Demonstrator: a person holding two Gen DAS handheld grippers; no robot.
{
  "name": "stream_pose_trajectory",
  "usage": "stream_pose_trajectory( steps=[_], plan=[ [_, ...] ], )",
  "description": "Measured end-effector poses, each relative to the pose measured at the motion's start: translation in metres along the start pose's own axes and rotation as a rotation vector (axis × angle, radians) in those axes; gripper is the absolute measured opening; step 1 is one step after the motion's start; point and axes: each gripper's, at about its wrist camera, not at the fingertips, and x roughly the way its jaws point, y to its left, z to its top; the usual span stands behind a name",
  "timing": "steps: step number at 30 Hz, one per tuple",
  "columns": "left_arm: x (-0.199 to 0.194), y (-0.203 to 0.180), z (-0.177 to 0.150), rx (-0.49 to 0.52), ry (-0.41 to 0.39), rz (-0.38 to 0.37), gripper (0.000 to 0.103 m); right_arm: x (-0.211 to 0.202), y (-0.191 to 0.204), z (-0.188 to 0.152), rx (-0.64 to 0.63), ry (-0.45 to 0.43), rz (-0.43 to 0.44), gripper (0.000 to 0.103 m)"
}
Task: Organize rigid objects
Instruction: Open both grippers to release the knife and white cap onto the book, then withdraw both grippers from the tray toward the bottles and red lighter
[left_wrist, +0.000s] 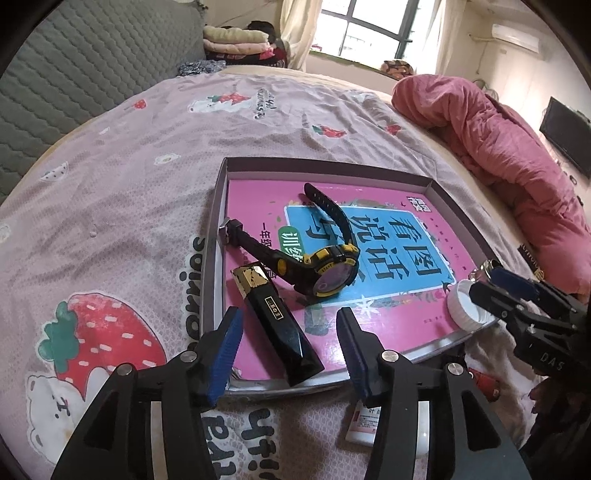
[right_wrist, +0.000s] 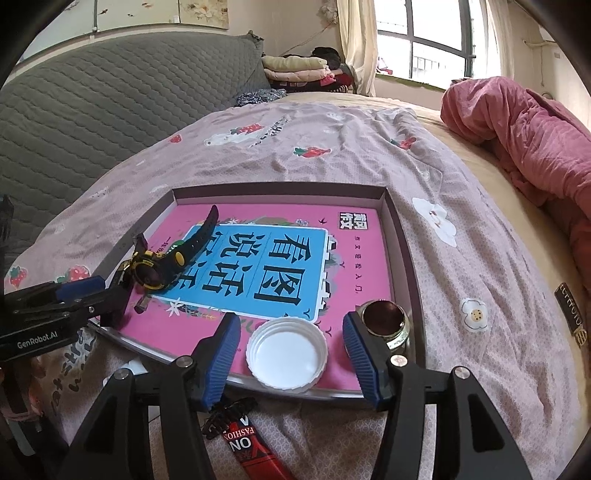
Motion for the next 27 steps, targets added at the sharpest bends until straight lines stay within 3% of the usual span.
stream_pose_trajectory(
  steps=[3, 13, 27],
  plan=[
    [-0.005, 0.001, 0.0, -0.01, -0.01, 0.001, 0.06, -0.005, 0.0, 0.001, -0.005, -0.021, -0.004, 0.057],
    [-0.026, -0.002, -0.006, -0.007, -0.043, 0.002, 0.06, -0.019, -0.01, -0.005, 0.026, -0.038, -0.037, 0.057],
    [-0.055, -0.046, -0.027, 0.116, -0.045, -0.044, 0.06, -0.049, 0.0, -0.019, -0.011, -0.055, -0.061, 0.057]
  ],
)
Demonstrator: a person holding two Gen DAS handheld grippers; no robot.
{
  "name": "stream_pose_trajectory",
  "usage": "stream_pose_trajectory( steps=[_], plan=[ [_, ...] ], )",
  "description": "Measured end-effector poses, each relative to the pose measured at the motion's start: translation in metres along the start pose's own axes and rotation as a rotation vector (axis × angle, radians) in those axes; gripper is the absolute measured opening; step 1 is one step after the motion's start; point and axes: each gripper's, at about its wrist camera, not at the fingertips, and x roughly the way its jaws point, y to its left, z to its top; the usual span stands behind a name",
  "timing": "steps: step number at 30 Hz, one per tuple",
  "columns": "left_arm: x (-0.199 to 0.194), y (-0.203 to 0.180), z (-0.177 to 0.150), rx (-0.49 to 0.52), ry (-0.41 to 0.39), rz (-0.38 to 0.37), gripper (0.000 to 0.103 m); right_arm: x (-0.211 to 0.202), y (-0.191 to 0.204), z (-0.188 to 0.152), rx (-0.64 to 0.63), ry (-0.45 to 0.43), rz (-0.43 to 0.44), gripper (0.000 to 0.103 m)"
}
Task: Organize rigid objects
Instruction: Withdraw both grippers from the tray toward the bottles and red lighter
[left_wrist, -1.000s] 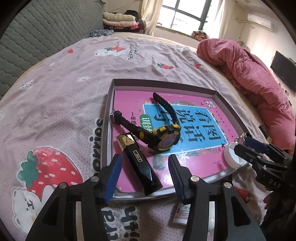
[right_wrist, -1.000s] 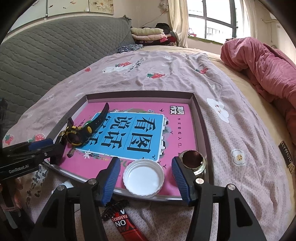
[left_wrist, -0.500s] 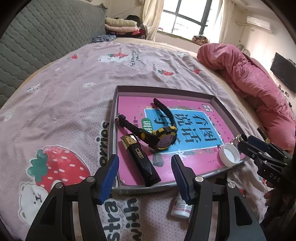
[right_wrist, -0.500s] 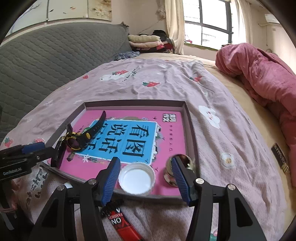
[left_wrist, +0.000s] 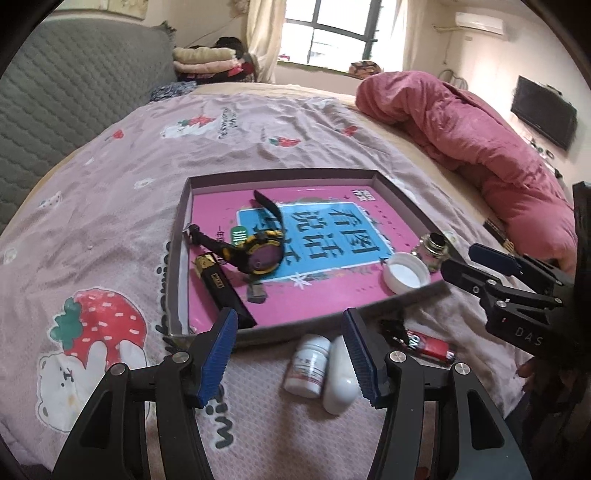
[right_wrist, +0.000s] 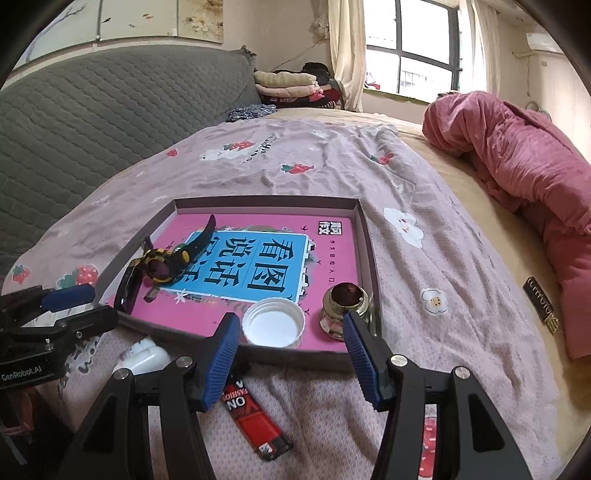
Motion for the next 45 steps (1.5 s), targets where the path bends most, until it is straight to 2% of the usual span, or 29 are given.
stream_pose_trajectory(
  steps=[17, 45],
  plan=[
    [-0.026, -0.003, -0.009, 0.015, -0.015, 0.006, 0.06, -0.032, 0.004, -0.01, -0.023, -0.01, -0.015, 0.057],
    [-0.032, -0.03, -0.022, 0.097, 0.024, -0.036, 0.06, -0.05, 0.012, -0.02, -0.049, 0.014, 0.017, 0.057]
  ],
)
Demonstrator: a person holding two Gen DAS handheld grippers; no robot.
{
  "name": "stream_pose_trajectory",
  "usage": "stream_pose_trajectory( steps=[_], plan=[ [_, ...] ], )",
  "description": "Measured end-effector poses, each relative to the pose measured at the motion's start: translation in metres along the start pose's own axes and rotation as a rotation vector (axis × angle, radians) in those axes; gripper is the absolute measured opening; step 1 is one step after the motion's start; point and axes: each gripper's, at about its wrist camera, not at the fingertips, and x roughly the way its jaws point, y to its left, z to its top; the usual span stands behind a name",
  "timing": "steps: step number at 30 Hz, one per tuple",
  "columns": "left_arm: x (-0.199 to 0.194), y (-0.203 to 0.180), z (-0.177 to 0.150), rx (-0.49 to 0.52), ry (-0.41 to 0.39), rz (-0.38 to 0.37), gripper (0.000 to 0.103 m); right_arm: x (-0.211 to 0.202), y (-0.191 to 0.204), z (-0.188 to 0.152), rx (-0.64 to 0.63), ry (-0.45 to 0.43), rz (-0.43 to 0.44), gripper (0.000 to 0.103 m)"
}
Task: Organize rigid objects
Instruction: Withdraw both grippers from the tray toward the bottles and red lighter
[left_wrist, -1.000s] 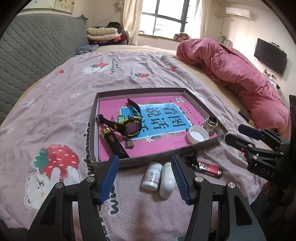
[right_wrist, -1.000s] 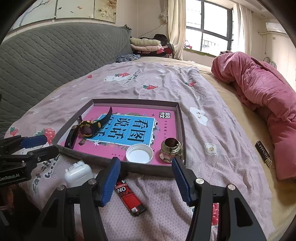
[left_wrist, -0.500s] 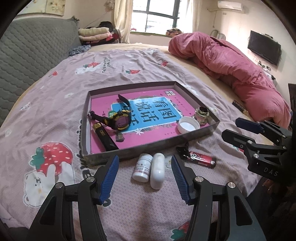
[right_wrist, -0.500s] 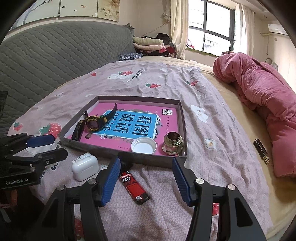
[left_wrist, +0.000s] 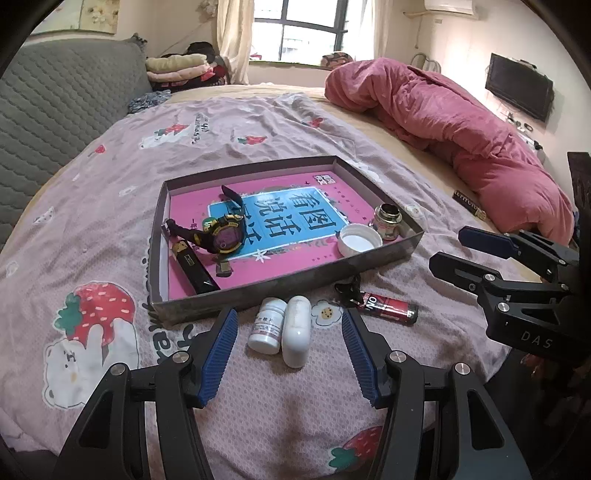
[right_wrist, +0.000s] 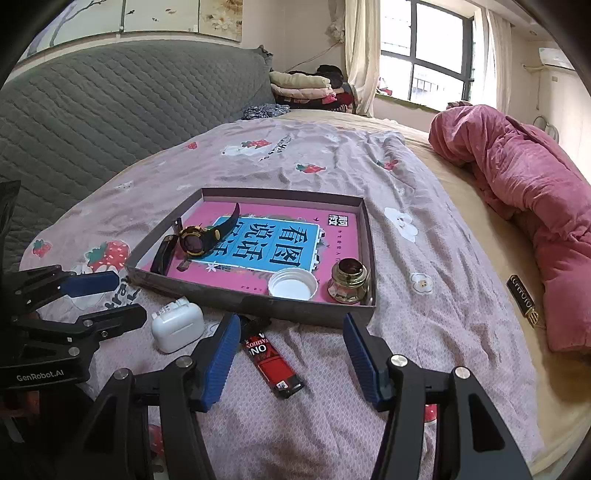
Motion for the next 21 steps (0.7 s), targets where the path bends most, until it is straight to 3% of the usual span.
stream_pose_trajectory(
  steps=[11, 21],
  plan=[
    [0.003, -0.004, -0.004, 0.019, 0.024, -0.004, 0.06, -0.001, 0.005, -0.001, -0.033, 0.015, -0.007, 0.057],
    [0.02, -0.009, -0.01, 0.042, 0.07, -0.009, 0.06, 0.017, 0.005, -0.008, -0.051, 0.089, -0.013, 0.057]
  ],
)
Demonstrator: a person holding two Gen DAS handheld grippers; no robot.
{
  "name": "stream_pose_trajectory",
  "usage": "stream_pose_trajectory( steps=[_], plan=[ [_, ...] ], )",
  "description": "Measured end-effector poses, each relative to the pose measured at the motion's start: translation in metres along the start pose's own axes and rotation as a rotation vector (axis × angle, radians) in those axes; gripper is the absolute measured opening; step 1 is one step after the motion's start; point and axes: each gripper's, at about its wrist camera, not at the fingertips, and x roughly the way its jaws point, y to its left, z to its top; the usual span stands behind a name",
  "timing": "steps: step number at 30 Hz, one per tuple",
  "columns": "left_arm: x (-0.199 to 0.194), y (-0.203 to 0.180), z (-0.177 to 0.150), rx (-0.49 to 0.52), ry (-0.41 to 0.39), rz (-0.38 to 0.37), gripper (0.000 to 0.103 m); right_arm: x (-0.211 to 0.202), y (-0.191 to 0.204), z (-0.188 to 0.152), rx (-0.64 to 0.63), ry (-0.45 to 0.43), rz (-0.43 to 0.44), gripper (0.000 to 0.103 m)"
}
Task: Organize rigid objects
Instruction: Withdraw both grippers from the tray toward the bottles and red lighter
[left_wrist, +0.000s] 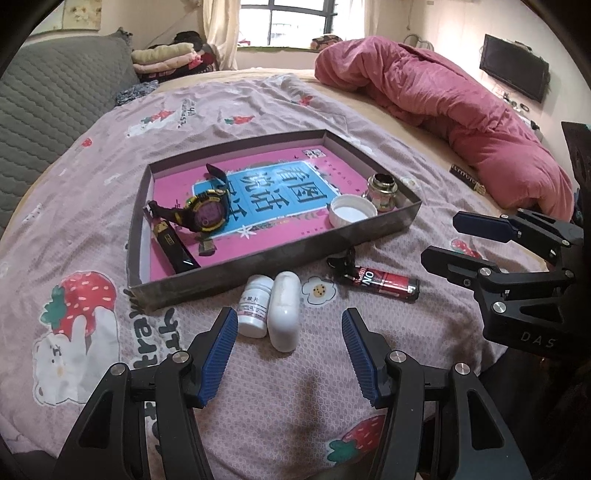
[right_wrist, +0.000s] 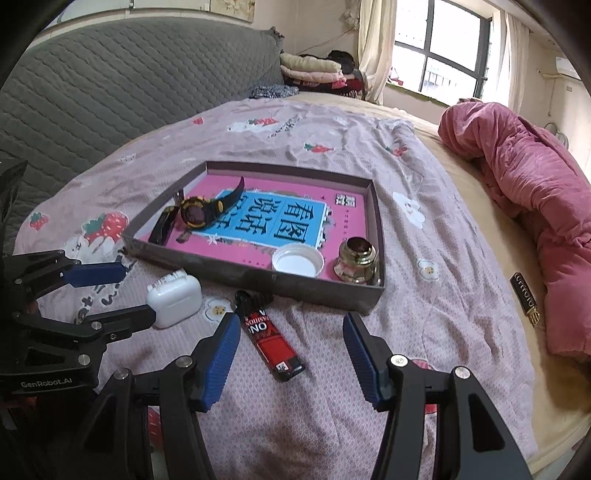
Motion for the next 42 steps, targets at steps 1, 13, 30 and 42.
stream_pose_trajectory(
  steps=[1, 13, 30, 42],
  plan=[
    [0.002, 0.0, 0.0, 0.001, 0.003, -0.002, 0.06, 0.002, -0.001, -0.001, 0.001, 0.008, -0.003, 0.057],
    [0.018, 0.004, 0.001, 0.001, 0.019, 0.003, 0.06, 0.017, -0.004, -0.005, 0.015, 0.067, 0.014, 0.057],
    [0.035, 0.007, 0.006, -0.005, 0.043, -0.039, 0.06, 0.043, 0.003, -0.01, -0.033, 0.144, 0.012, 0.057],
    [0.041, -0.003, 0.007, 0.034, 0.047, -0.07, 0.056, 0.058, 0.008, -0.009, -0.074, 0.182, 0.027, 0.057]
  ],
)
